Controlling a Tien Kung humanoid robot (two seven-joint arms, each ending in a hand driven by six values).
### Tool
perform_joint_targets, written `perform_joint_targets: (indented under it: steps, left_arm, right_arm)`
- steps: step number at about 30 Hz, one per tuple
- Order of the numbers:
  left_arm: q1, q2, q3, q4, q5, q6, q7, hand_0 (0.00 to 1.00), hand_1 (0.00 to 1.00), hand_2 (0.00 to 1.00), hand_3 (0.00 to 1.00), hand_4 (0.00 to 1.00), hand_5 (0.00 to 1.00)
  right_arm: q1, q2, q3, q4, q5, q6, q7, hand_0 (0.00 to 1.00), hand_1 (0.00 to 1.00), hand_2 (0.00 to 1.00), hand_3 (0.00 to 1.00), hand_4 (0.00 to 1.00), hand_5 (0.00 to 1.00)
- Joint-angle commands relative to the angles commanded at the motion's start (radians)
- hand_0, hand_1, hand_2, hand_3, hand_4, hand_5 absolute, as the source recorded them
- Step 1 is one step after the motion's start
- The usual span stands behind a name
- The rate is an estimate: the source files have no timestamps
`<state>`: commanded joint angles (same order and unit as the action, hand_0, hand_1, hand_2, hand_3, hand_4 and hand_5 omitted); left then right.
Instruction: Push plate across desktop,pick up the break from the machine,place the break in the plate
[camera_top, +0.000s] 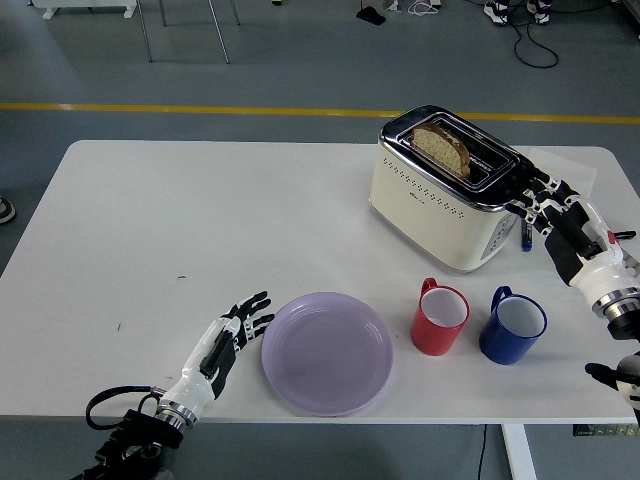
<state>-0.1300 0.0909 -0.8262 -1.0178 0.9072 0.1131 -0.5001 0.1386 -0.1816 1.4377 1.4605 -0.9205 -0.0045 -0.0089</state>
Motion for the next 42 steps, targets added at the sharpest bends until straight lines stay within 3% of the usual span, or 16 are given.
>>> perform_joint_targets:
  steps: [6,8,11,17,20,24,25,29,34,42]
  left_arm:
    - [0.015,-0.004,-0.060,-0.027,0.079,0.109,-0.035,0.795,0.834,0.916,0.883,0.569,0.998]
    - [0.041,-0.017,-0.125,-0.059,0.135,0.174,-0.061,0.840,0.877,0.926,0.888,0.564,0.998]
    - [0.072,-0.030,-0.221,-0.108,0.179,0.225,-0.065,0.840,0.877,0.926,0.888,0.564,0.998]
    - [0.113,-0.022,-0.349,-0.222,0.210,0.232,-0.032,0.850,0.887,0.930,0.892,0.570,0.998]
    - [0.128,-0.011,-0.390,-0.284,0.203,0.215,-0.001,0.844,0.881,0.923,0.888,0.570,0.998]
    - [0.141,-0.011,-0.418,-0.328,0.202,0.190,0.037,0.844,0.881,0.923,0.888,0.570,0.998]
    - [0.142,-0.011,-0.419,-0.330,0.202,0.189,0.038,0.835,0.867,0.915,0.880,0.560,0.998]
    - [0.154,0.004,-0.433,-0.345,0.189,0.185,0.061,0.835,0.867,0.915,0.880,0.560,0.998]
    - [0.151,0.015,-0.454,-0.343,0.182,0.199,0.079,0.829,0.865,0.912,0.878,0.548,0.998]
    - [0.154,0.011,-0.449,-0.333,0.177,0.201,0.083,0.828,0.863,0.912,0.873,0.547,0.994]
  right_arm:
    - [0.009,-0.013,-0.006,0.016,0.004,0.001,0.006,0.798,0.751,0.777,0.783,0.518,0.458]
    - [0.022,-0.032,-0.014,0.029,0.007,-0.010,0.022,0.798,0.752,0.776,0.784,0.522,0.462]
    - [0.048,-0.053,-0.022,0.031,-0.001,-0.028,0.035,0.798,0.752,0.776,0.784,0.522,0.462]
    - [0.169,-0.117,-0.072,-0.027,-0.050,-0.088,0.027,0.799,0.755,0.776,0.783,0.525,0.457]
    - [0.278,-0.173,-0.145,-0.096,-0.159,-0.130,0.018,0.845,0.785,0.806,0.798,0.535,0.444]
    - [0.415,-0.205,-0.240,-0.185,-0.327,-0.135,-0.013,0.845,0.785,0.806,0.798,0.535,0.444]
    - [0.429,-0.207,-0.248,-0.192,-0.366,-0.134,-0.014,0.970,0.870,0.929,0.897,0.730,0.392]
    - [0.538,-0.198,-0.343,-0.283,-0.531,-0.116,-0.060,0.970,0.870,0.929,0.897,0.730,0.392]
    - [0.678,-0.154,-0.463,-0.409,-0.714,-0.090,-0.113,0.998,0.902,0.942,0.933,0.763,0.374]
    - [0.814,-0.076,-0.582,-0.529,-0.787,-0.042,-0.173,0.998,0.910,0.949,0.942,0.789,0.339]
